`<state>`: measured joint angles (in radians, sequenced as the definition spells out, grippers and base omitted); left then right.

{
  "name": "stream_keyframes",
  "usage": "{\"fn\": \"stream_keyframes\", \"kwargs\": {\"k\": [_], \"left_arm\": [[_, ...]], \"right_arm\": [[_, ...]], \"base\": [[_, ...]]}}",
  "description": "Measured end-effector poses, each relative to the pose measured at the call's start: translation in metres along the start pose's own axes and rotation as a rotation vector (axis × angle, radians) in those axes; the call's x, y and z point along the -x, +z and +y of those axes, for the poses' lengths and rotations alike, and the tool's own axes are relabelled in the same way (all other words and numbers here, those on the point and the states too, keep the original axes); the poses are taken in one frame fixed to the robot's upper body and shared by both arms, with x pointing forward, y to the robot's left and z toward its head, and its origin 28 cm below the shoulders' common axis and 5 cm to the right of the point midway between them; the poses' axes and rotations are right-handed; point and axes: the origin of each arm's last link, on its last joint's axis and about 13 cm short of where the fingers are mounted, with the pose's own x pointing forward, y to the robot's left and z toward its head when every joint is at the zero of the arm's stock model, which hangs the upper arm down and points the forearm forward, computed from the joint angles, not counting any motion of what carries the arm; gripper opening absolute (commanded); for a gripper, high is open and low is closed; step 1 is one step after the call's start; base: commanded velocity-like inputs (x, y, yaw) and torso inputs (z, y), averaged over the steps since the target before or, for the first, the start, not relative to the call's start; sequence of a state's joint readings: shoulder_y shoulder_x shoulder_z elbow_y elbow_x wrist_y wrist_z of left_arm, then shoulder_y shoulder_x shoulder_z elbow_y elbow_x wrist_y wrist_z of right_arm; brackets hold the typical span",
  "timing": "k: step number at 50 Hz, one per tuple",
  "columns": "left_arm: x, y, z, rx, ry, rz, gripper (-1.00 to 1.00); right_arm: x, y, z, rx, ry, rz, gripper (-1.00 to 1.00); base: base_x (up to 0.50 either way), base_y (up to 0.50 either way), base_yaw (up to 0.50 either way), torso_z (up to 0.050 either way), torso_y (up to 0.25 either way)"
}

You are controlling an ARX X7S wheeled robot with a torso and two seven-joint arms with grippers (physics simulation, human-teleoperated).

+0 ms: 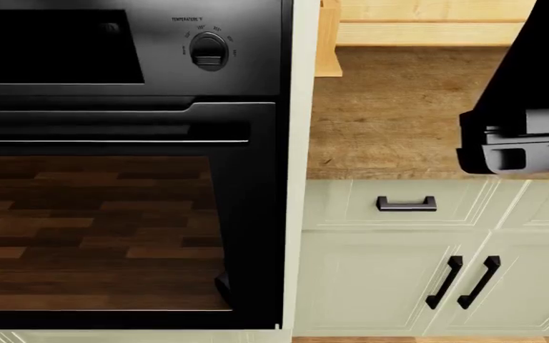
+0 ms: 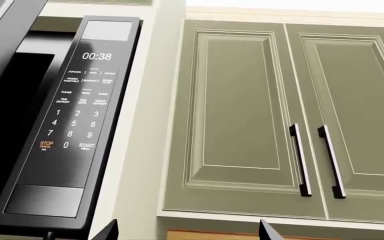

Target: Open the microwave door

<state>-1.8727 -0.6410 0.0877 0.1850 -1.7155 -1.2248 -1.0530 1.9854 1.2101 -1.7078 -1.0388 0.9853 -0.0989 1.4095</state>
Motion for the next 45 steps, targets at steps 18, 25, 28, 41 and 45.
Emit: {"fn": "stream_keyframes", "kwargs": {"k": [18, 25, 28, 41, 45], "left_arm": [[0.029, 0.011, -0.013, -0.157, 0.002, -0.306, 1.0], [0.038, 0.014, -0.02, -0.164, -0.08, -0.358, 1.0], [0.04, 0.014, -0.021, -0.167, -0.099, -0.372, 1.0], [0.047, 0.02, -0.026, -0.175, -0.148, -0.415, 1.0], [0.05, 0.021, -0.029, -0.177, -0.172, -0.423, 1.0]], "right_arm": [[0.0, -0.002, 0.0, 0.001, -0.002, 0.006, 1.0], [0.0, -0.003, 0.0, 0.001, -0.002, 0.007, 1.0], [0.0, -0.003, 0.0, 0.002, -0.002, 0.007, 1.0], [0.0, -0.002, 0.0, 0.002, 0.001, 0.008, 1.0], [-0.001, -0.002, 0.0, 0.001, 0.001, 0.008, 1.0]], "base": [[0.0, 0.0, 0.0, 0.001, 0.004], [0.0, 0.0, 0.0, 0.0, 0.0], [0.0, 0.0, 0.0, 0.0, 0.0], [0.0, 0.0, 0.0, 0.0, 0.0], [0.0, 0.0, 0.0, 0.0, 0.0]]}}
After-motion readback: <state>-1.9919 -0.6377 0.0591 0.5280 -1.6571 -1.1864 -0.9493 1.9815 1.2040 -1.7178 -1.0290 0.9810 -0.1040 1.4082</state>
